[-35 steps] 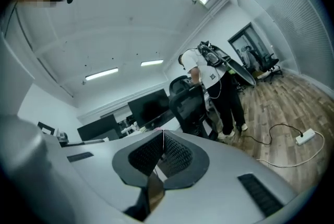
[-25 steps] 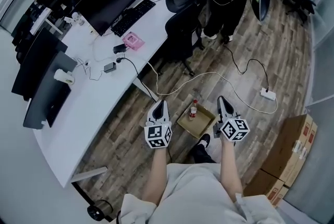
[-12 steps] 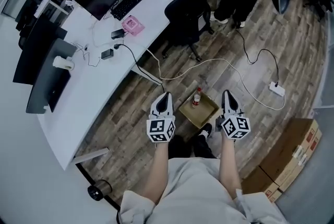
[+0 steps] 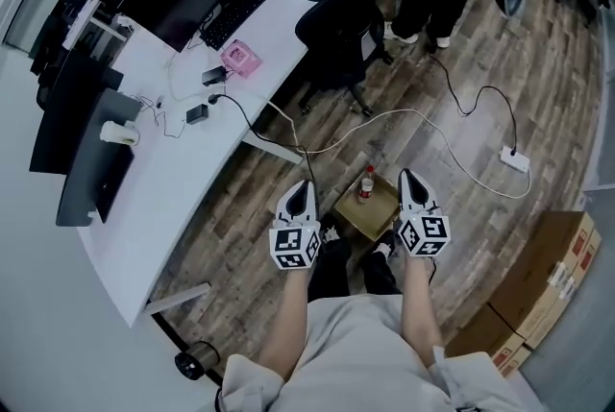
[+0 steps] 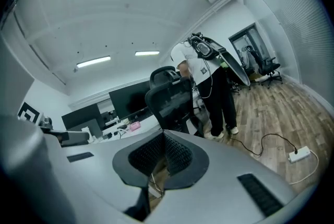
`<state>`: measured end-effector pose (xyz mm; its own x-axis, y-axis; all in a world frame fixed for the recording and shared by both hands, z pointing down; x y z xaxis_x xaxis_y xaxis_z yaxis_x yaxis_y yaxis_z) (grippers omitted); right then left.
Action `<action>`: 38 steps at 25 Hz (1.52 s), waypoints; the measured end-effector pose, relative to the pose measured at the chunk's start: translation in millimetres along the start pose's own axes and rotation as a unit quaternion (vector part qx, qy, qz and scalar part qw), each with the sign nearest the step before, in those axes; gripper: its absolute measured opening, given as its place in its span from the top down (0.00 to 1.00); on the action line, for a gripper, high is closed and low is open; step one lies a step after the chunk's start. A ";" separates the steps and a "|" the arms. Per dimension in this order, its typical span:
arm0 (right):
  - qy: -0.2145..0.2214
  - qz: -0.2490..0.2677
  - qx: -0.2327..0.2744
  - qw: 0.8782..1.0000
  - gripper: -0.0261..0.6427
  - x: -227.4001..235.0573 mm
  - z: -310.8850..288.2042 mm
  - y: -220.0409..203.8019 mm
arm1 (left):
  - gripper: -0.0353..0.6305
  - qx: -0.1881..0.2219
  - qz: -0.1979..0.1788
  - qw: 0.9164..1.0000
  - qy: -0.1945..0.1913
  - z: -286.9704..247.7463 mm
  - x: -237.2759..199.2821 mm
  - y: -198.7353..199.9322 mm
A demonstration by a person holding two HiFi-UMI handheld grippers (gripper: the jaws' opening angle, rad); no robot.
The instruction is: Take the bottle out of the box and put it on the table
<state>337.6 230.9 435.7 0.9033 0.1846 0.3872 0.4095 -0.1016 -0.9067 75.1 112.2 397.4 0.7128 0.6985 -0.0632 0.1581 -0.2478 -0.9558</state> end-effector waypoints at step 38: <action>-0.102 0.002 -0.208 0.973 0.90 51.0 -30.7 -196.9 | 0.93 -0.154 0.046 0.970 -0.181 -154.4 -7.1 -206.6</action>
<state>306.9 230.3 639.2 0.8782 0.3692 0.3040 0.4606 -0.4822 -0.7451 142.9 54.8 639.7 0.4555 0.8402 -0.2943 0.3423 -0.4704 -0.8133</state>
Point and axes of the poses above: the fingertips, and each gripper's own axes: z backward along the fingers, x to its right, y out of its top, the point moved 8 cm from there along z, backward along the fingers, and after that the axes turned 4 degrees about x, right-handed, at the moved point
